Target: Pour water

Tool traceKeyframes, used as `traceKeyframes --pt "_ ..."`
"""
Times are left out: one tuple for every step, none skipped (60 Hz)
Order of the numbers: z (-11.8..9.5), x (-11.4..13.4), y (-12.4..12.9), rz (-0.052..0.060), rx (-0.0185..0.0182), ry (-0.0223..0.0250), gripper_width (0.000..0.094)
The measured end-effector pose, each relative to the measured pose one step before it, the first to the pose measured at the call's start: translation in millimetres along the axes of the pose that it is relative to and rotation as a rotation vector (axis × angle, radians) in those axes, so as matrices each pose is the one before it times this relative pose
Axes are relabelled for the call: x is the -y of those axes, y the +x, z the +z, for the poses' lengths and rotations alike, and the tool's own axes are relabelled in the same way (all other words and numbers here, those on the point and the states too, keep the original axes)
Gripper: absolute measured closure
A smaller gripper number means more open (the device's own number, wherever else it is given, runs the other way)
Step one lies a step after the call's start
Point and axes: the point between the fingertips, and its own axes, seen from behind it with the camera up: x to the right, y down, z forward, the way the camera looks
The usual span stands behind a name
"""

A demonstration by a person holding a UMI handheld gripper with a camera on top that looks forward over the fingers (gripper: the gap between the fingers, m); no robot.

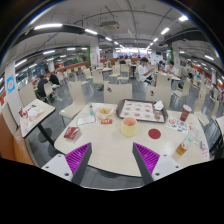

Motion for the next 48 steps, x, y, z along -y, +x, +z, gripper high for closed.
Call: traceKeyframes --pt "0.02 -0.43 1.07 0.002 -0.00355 -0.00135 0.0095" --pt "-0.08 -0.58 1.63 0.0016 -0.00383 -0.00161 0.0093" --pt "-0.11 -0.25 2.2 0.0012 -0.00341 -0.00132 0.0093" --pt "-0.07 -0.63 3.02 0.0008 -0.00324 -0.0012 0.0092" --pt "0.04 -0.91 3.27 0.0008 -0.00293 -0.00073 0.0094" --pt "0.06 -0.97 3.73 0.0011 -0.00306 -0.00083 0.0092" --pt "-0.45 -0.71 -0.39 0.0008 -0.00437 -0.00119 0.0093" --pt "0.31 -1.76 5.83 0.0017 -0.00307 -0.00055 0.0094" --pt "0.82 -1.76 7.39 0.0022 -0.00257 -0.00109 0.0094" --pt "0.89 -1.32 5.37 0.0023 -0.00244 -0.00106 0.0095" --pt "0.7 -1.3 5.45 0.0029 -0.00268 -0.00078 0.0095" --pt "0.76 -1.41 5.56 0.0033 -0.00326 -0.00033 0.0094" --pt "0.65 -1.45 5.73 0.0039 -0.00378 0.0006 0.0094" --pt "0.68 -1.67 5.99 0.0036 -0.00437 0.00102 0.0093" --pt "-0.69 -1.25 5.56 0.0034 -0.00512 -0.00001 0.0092" --pt "0.87 -2.17 6.25 0.0032 -0.00559 0.00118 0.0094" --pt "0.61 -2.58 6.71 0.0035 -0.00604 0.00159 0.0093" --pt "0.45 -2.84 7.03 0.0037 -0.00694 0.00179 0.0093" --pt "1.79 -3.94 7.74 0.0037 -0.00784 0.00274 0.0095" --pt "-0.8 -2.48 7.7 0.0044 -0.0091 0.00065 0.0094" --pt "0.81 -3.62 8.06 0.0047 -0.009 0.0011 0.0094" --pt "1.18 -3.5 8.28 0.0053 -0.00918 0.00108 0.0093" --pt "1.24 -4.0 8.27 0.0061 -0.00969 0.00132 0.0094" --pt "1.09 -3.71 8.92 0.0068 -0.00927 0.00183 0.0095" --pt "1.18 -3.87 8.73 0.007 -0.00922 0.00205 0.0094" --pt "1.26 -3.51 8.98 0.0072 -0.00926 0.00232 0.0093" --pt "1.18 -3.69 9.27 0.0077 -0.00955 0.00173 0.0094" --pt "1.63 -3.62 9.27 0.0079 -0.00989 0.00089 0.0092" --pt "1.73 -3.61 9.83 0.0079 -0.01024 0.00034 0.0093" --pt "1.94 -3.29 10.44 0.008 -0.01055 0.001 0.0094" --pt "2.08 -2.97 10.12 0.0074 -0.01036 0.00249 0.0093" --pt "1.93 -2.39 9.99 0.0069 -0.01084 0.00358 0.0094" --pt "2.09 -2.47 10.17 0.0062 -0.01108 0.00301 0.0094" --pt "2.6 -2.11 10.07 0.0053 -0.01148 0.00322 0.0093" --pt "2.95 -1.81 10.17 0.0046 -0.01192 0.00414 0.0092" --pt "2.94 -0.95 9.82 0.0037 -0.01158 0.00556 0.0093" --pt "3.06 -1.05 9.59 0.0034 -0.01139 0.0052 0.0092" --pt "3.78 -0.91 9.82 0.0035 -0.01122 0.00484 0.0092" --pt "4.03 -0.94 9.53 0.0036 -0.01108 0.00402 0.0092" --pt "4.26 -0.5 8.89 0.0037 -0.01042 0.00393 0.0093" --pt "4.79 0.08 8.59 0.0041 -0.00949 0.00496 0.0093" --pt "5.2 0.56 8.23 0.0035 -0.00828 0.00612 0.0092" --pt "5.39 0.83 7.63 0.0025 -0.00703 0.00724 0.0091" --pt "5.46 1.05 7.35 0.001 -0.00667 0.007 0.0092" --pt "5.6 0.84 6.93 0.0005 -0.00664 0.00586 0.0092" --pt "6.03 1.08 6.58 0.0005 -0.00638 0.00469 0.0092" --pt "6.39 1.4 6.18 0.0007 -0.00505 0.00552 0.009" --pt "6.59 2.15 5.36 0.0007 -0.0032 0.00777 0.009"
